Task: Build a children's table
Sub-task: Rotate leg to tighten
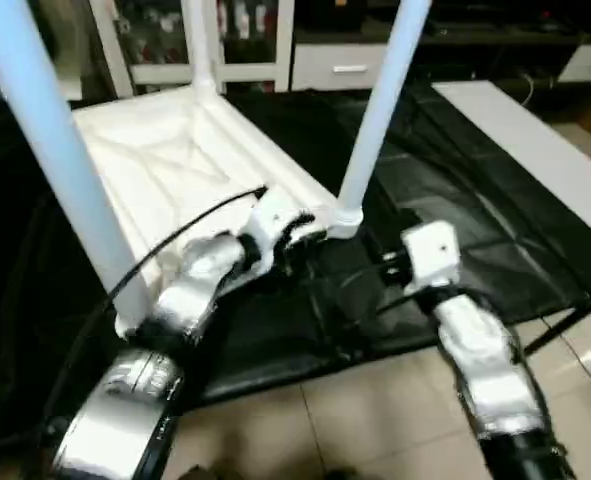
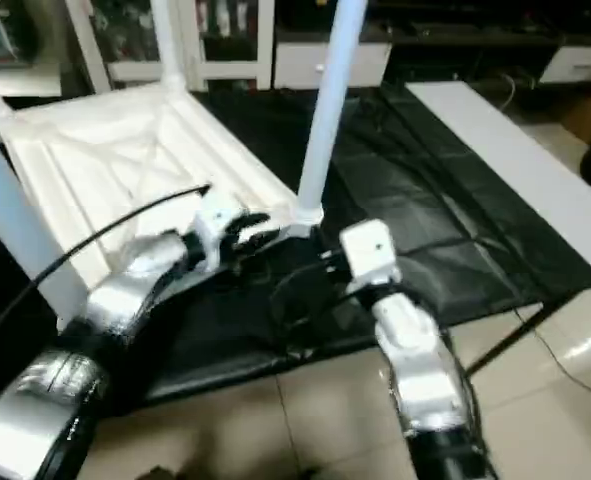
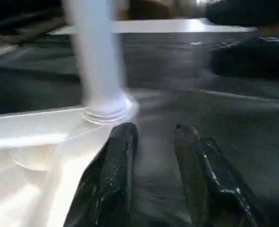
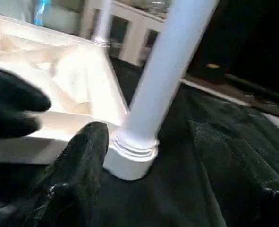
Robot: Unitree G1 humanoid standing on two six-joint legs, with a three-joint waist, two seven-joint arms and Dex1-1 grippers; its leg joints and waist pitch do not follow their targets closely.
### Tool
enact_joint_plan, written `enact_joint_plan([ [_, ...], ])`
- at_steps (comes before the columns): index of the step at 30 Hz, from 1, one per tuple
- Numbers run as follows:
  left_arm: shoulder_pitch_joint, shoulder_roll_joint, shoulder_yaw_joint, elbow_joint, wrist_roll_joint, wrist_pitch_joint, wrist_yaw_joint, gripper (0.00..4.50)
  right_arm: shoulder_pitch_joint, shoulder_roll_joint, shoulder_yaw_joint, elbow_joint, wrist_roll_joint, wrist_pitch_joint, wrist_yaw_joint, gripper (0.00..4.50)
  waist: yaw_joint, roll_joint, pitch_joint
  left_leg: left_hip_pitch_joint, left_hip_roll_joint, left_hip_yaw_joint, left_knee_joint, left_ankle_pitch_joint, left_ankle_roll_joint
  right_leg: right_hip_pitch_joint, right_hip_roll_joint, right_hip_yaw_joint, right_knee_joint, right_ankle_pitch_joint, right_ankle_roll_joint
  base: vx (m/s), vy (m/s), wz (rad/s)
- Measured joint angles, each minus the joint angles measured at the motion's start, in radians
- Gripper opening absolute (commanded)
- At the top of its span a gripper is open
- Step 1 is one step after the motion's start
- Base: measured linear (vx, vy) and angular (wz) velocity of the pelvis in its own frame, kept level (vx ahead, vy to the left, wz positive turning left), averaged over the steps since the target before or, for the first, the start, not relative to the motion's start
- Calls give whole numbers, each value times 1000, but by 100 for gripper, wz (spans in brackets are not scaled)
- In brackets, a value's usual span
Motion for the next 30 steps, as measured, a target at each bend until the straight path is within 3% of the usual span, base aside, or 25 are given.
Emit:
enact_joint_plan([
  [4, 94, 72, -59, -136, -9, 105, -83, 160, 45, -56, -17, -24, 42, 33, 81, 323, 0, 0, 0, 1, 1, 1, 0, 0, -1, 1, 1, 0, 2, 0, 1, 0, 0, 0],
  [9, 98, 82, -69, -116, 118, 121, 14, 160, 83, -68, -9, -40, 41, 43, 109, 323, -9, 0, 0, 1, 1, 1, 1, 0, -1, 3, 1, 1, 2, -4, 7, 0, 0, 0],
  [15, 146, 159, -59, -239, 152, 239, 97, 160, 110, -62, -7, -84, 51, 66, 104, 323, -29, 1, 0, 2, 1, -2, 1, 0, -1, 3, 2, -1, 2, -4, 7, 0, 0, 0],
  [23, 315, 232, 84, -437, 91, 344, 110, 160, 132, -35, -3, -90, 52, 74, 88, 323, -29, 2, -1, 1, 1, -2, 1, 0, -1, 3, 3, 0, 3, -4, 7, 0, 0, 0],
  [30, 382, 307, 214, -453, 116, 383, 201, 160, 131, -32, 0, -86, 48, 74, 86, 323, -28, 2, -1, 2, 1, -2, 1, 0, -1, 3, 4, -1, 3, -4, 8, 0, 0, 0],
])
